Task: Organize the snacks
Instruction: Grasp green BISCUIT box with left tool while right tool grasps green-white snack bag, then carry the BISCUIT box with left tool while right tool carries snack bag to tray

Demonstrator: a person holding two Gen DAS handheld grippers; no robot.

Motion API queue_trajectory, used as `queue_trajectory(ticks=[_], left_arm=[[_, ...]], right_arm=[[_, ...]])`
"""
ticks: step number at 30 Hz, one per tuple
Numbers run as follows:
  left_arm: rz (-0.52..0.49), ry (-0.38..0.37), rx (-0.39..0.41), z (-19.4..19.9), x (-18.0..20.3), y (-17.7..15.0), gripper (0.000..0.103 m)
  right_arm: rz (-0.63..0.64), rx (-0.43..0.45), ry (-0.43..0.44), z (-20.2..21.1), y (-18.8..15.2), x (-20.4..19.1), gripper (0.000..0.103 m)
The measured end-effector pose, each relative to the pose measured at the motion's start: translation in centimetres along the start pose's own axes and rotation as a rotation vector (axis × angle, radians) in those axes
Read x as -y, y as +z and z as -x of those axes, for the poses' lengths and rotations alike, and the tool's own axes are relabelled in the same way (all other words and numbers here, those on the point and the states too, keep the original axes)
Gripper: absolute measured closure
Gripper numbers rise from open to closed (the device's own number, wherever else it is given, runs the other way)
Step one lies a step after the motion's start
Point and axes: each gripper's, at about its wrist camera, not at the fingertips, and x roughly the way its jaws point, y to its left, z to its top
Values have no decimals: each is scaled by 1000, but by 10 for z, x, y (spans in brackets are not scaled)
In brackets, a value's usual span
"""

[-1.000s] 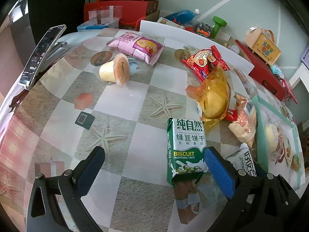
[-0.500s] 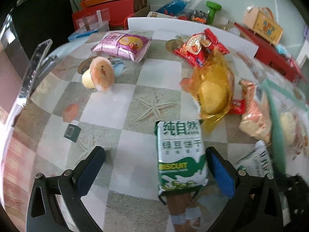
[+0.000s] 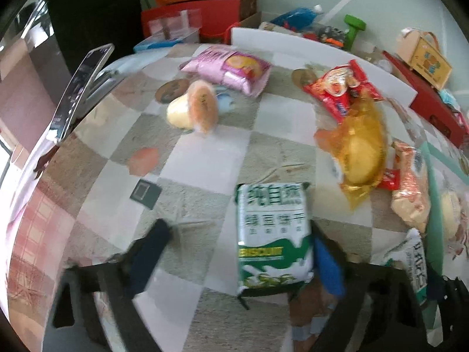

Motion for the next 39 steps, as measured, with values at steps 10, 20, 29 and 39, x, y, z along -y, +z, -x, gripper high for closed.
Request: queue_trajectory(ticks=[10,20,29,39], left_arm=[[19,-142,8,7,1,6,62],[33,-188,93,45,2,10,62],[23,-224,133,63,8,13,62],[-24,-319,145,74,41,12,62]], right_arm=[[-49,27,28,10,4,12,49],[-83,160,58,54,13,21,49],[-98,170,56,61,15,26,49],[-283,190,-133,74,7,110,49]])
